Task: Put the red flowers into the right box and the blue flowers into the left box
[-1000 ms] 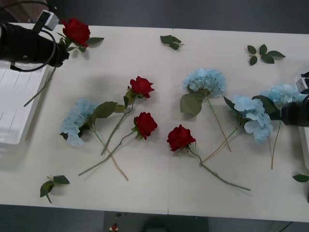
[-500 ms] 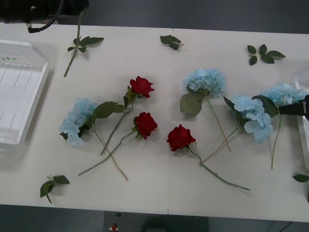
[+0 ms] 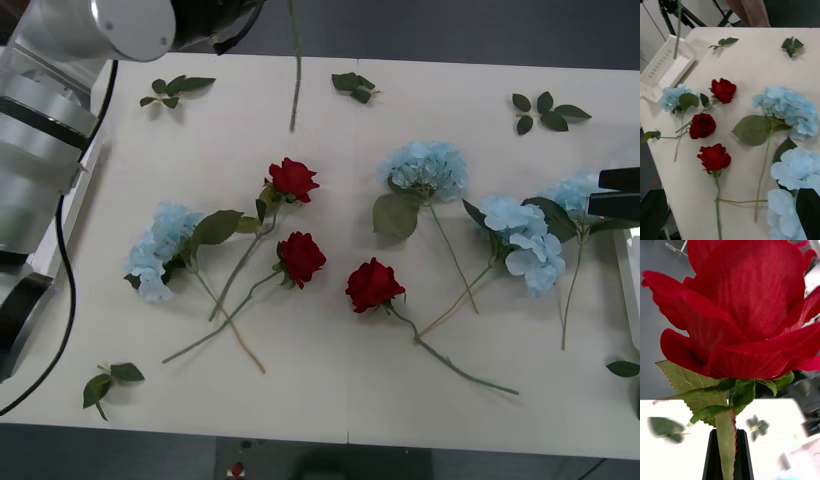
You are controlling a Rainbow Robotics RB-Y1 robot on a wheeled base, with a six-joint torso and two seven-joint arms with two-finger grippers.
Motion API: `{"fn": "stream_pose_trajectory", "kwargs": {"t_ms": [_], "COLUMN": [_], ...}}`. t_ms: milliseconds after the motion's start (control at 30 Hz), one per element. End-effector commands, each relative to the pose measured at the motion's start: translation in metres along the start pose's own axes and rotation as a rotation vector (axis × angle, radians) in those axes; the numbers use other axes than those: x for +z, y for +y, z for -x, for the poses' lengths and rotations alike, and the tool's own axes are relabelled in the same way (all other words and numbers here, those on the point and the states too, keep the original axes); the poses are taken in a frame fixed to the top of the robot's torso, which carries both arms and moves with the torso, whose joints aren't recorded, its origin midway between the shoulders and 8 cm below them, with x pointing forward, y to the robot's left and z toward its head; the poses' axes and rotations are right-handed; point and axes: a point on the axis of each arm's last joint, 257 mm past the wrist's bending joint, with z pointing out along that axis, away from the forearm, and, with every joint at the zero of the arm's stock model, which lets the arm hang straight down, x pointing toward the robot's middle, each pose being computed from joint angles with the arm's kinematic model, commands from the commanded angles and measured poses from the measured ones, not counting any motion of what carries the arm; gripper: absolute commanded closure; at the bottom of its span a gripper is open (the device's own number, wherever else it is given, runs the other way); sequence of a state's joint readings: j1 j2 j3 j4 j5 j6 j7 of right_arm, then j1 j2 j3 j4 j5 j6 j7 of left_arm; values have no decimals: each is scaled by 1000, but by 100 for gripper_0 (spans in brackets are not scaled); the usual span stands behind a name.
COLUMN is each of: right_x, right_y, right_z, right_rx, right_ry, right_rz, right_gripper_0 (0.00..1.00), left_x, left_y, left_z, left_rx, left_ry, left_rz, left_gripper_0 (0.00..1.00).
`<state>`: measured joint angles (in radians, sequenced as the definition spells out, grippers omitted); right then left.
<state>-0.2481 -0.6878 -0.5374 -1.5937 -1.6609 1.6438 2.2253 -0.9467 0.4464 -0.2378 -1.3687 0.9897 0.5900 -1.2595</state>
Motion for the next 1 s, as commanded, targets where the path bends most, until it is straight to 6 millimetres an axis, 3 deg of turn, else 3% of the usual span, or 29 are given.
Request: {"fn": "stream_pose_trajectory", "kwargs": {"t_ms": [33,233,567,1000], "right_x": [-9,-2,10,50], "right_y": [19,31,45,48], "right_z": [33,56,94,135], "right_rx": [-2,60,127,168], "right_ry": [-36,-54,-89,-124], "right_rz": [39,81,120,163], "right_gripper_0": [0,0,0,0], "left_x": [16,35,50,55], "left_y": [-61,-107,-171,-204], "left_z": [23,3,-21,-50], "left_rx": [-94,-221,-318,-317], "left_ry": [-83,-116,-129,-90], "left_rz": [-87,-151,-230,-277], "left_gripper_0": [100,100,100,100]}}
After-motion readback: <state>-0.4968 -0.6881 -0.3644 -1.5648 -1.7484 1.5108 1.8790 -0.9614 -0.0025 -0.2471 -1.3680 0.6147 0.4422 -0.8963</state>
